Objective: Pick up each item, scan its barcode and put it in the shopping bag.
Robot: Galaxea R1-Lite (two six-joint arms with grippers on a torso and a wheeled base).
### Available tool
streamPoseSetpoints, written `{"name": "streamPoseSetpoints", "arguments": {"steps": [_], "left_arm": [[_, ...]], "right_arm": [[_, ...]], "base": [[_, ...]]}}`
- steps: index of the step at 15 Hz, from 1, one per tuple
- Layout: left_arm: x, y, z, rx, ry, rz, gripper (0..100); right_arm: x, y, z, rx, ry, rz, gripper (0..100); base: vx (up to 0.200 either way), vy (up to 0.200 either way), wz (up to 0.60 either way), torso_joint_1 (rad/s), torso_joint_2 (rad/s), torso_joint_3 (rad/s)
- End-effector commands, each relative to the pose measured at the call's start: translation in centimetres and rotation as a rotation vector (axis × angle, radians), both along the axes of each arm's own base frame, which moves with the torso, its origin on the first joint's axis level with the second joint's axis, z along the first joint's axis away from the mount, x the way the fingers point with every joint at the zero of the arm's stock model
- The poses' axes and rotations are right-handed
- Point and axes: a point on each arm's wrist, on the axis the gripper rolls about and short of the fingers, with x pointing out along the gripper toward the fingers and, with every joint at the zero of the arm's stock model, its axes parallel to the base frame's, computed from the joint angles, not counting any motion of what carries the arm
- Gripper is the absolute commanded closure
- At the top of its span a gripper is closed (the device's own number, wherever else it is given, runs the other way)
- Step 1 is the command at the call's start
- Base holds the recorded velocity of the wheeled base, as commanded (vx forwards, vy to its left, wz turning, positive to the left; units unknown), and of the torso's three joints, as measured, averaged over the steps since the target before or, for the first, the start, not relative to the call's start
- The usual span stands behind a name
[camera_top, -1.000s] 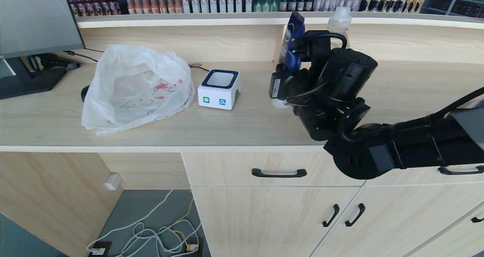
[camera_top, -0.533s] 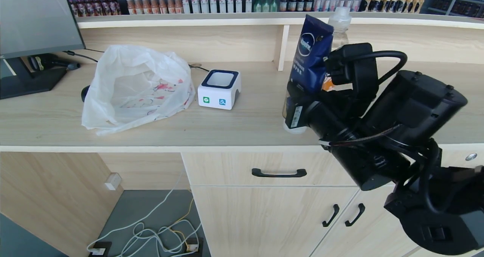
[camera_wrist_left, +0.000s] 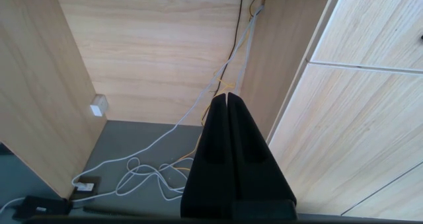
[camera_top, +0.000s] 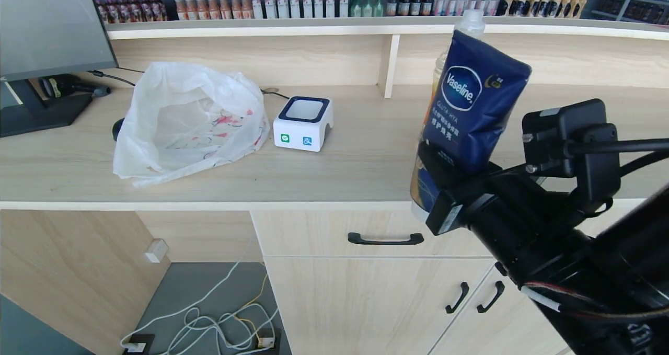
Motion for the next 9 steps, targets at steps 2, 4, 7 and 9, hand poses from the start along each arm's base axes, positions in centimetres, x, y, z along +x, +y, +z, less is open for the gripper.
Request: {"name": "streamPoseSetpoints", "arguments": {"steps": [2,4,7,9], "left_arm": [[0.0,0.0,0.0,0.000,0.000,0.000,100],[0.0,0.0,0.0,0.000,0.000,0.000,100],[0.0,0.0,0.0,0.000,0.000,0.000,100],[0.0,0.0,0.0,0.000,0.000,0.000,100]], "right_arm": [[-3.3,-0.5,-2.4,-0.029,0.005,0.088,100],[-4.4,-0.4,-3.4,-0.061,0.020,0.139,100],[-4.8,0.9,-3.7,-0.075,0.018,0.205,100],[-5.0,1.8,-3.2,-0.074,-0.012,0.261,100]], "base": [[0.000,0.000,0.00,0.000,0.00,0.000],[0.000,0.000,0.00,0.000,0.00,0.000],[0.000,0.000,0.00,0.000,0.00,0.000],[0.000,0.000,0.00,0.000,0.00,0.000]]}}
